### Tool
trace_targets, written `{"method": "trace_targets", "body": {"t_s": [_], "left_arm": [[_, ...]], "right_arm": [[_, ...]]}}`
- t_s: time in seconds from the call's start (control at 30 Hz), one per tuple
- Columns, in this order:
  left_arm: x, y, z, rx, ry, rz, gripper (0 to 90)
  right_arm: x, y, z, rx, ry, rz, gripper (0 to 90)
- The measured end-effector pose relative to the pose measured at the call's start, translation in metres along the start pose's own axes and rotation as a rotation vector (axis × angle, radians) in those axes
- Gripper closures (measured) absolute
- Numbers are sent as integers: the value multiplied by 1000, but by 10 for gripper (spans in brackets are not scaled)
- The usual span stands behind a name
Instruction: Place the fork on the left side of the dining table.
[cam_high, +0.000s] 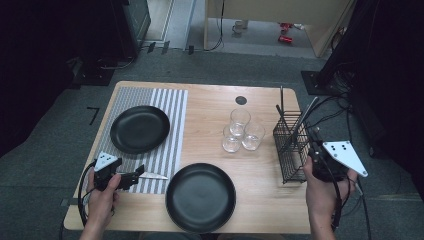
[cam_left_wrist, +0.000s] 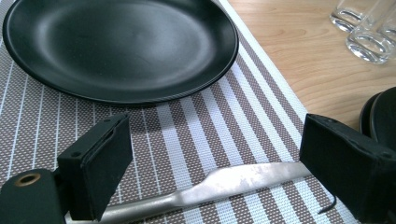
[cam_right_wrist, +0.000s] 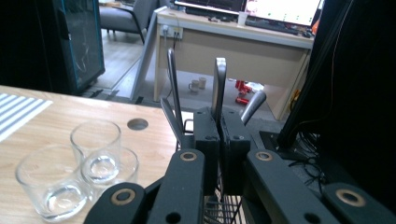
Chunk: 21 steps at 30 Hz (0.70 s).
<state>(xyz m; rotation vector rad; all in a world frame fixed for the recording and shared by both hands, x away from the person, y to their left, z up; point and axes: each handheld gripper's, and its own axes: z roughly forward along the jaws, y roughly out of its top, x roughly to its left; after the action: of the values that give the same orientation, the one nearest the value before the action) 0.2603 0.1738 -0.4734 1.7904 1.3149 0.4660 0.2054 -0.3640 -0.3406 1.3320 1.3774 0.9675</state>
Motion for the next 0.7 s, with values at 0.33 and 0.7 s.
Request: {"method": "trace_targets", "body": {"t_s": [0.33, 0.7], "left_arm": [[-21, 10, -7, -28, -19, 70, 98], [-34, 20, -7, -51, -70, 64, 97]], "right_arm": [[6, 26, -19, -53, 41, 13, 890], [14, 40, -22, -80, 96, 27, 890]]}}
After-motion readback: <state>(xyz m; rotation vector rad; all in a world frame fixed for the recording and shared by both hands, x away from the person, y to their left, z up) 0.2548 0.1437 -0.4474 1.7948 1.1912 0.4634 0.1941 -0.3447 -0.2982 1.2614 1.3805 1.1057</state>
